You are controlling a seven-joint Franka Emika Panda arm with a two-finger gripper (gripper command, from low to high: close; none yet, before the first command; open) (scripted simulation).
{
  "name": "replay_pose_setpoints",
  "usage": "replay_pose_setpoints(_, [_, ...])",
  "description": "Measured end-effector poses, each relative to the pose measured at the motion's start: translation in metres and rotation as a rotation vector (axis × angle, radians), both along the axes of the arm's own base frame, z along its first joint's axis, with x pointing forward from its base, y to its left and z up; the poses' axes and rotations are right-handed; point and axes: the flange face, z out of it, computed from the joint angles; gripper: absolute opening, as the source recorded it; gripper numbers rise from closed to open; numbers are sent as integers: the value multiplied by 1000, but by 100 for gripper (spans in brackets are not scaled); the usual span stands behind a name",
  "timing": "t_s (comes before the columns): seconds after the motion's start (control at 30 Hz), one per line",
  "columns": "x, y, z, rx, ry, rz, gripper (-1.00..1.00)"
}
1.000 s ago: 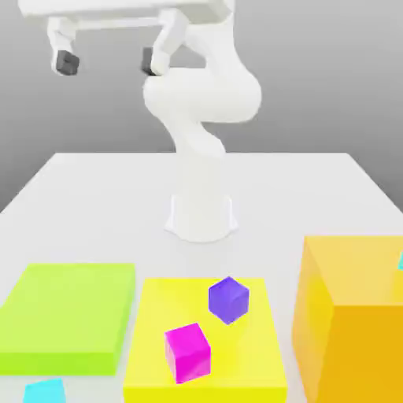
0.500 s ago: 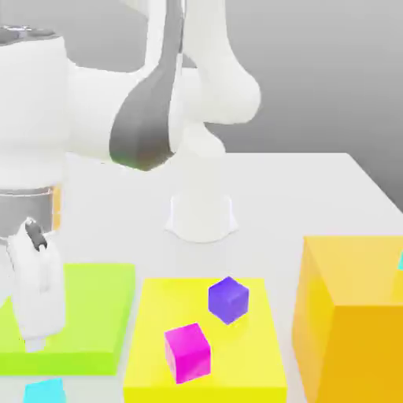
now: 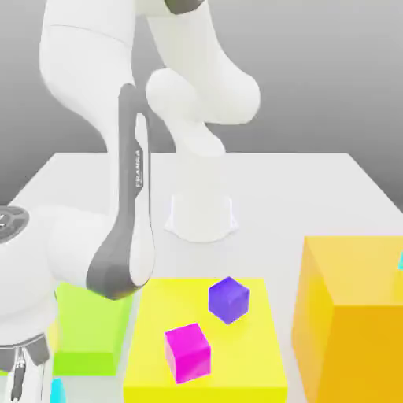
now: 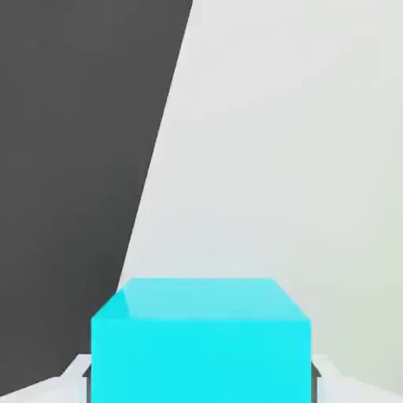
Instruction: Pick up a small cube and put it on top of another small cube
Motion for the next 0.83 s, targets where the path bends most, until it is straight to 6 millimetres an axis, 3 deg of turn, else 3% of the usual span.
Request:
replay_pose_setpoints(0.13, [1, -1, 43, 1, 0, -1, -100])
replay_pose_setpoints(0.2, [2, 12, 70, 0, 1, 37, -100])
replay_pose_setpoints(0.37, [2, 87, 127, -2, 3, 269, -100])
replay_pose_setpoints(0.57, [-19, 193, 183, 1, 1, 589, -100])
replay_pose_setpoints(0.63, [-24, 210, 172, 1, 1, 642, -100])
replay_pose_setpoints(0.7, [-25, 199, 145, 0, 1, 622, -100])
replay_pose_setpoints(0.73, [-26, 198, 134, 1, 1, 622, 100])
replay_pose_setpoints(0.83, [-26, 198, 134, 1, 1, 622, 100])
